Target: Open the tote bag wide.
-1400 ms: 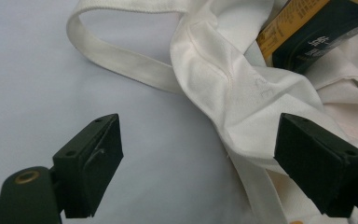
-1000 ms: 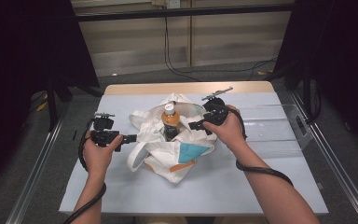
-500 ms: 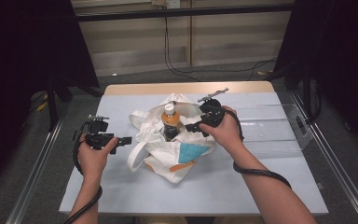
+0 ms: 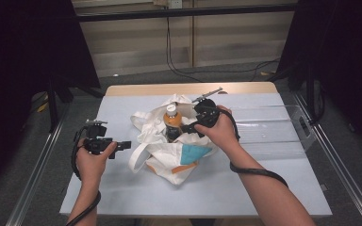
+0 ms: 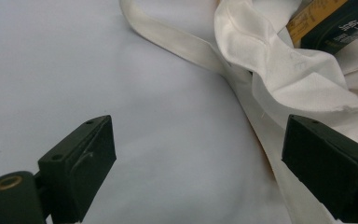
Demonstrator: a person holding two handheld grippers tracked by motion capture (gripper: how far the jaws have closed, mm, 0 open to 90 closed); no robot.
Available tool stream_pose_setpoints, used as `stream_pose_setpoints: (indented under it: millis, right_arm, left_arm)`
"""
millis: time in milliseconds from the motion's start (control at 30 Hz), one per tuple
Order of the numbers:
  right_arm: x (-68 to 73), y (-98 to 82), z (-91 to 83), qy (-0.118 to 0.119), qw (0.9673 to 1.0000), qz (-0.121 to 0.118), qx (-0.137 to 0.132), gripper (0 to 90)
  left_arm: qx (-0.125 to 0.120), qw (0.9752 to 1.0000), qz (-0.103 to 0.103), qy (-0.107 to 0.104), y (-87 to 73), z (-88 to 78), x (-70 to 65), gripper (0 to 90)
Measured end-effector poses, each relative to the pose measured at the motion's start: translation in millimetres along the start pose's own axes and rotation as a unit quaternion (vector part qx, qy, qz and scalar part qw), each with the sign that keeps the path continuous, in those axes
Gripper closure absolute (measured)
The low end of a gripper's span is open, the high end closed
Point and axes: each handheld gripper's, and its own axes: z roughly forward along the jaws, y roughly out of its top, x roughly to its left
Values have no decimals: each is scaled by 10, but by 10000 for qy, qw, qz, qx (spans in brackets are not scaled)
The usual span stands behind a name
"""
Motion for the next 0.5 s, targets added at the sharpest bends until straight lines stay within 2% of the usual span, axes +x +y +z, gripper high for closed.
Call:
stream_pose_setpoints:
  millis: [300,467,500]
  right_arm:
    - [48,41,-37,11,10000,-72,32,181]
    - [66,57,-43,12,10000,-87,27,179]
    - [67,60,-43,24,9999,-113,0,179]
  left_arm:
    - [7,10000,23,-35,-18,13,-17,86]
    - [-14,10000,-13,68,-39,14,8,62]
    - [-10,10000,-34,27,-40,14,11,62]
